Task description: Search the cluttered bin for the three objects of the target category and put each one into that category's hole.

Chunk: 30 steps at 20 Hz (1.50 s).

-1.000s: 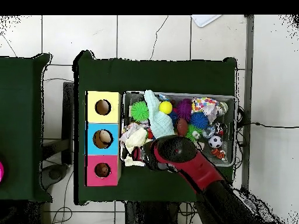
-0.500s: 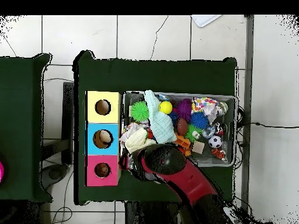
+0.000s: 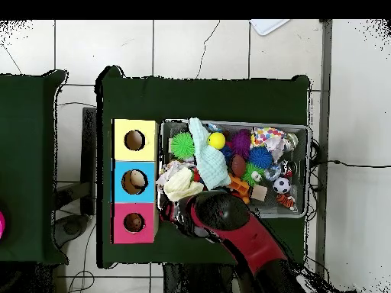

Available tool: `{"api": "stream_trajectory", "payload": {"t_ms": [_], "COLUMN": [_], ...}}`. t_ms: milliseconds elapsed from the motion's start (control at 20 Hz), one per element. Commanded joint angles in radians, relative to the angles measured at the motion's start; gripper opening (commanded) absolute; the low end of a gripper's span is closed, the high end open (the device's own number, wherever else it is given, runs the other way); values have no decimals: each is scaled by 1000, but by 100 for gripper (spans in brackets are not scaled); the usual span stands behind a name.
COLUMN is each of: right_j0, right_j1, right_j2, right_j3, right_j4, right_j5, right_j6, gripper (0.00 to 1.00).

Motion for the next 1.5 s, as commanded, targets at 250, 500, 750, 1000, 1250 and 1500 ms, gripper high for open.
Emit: {"api": "stream_trajectory", "payload": {"t_ms": [250,500,750,1000,1250,1500], "right_j0": [-55,-52,-46,3,66,59], "right_j1": [166,152,139,146,88,72], "right_j2": [117,167,197,86,-7,6], "right_j3": [117,158,182,110,71,81], "right_j4": [117,151,144,45,-10,-3], "right_j5": [-333,-358,-396,-508,-484,-463], "right_j6": [240,306,323,266,225,255], "gripper": [0,0,0,0,0,0]}}
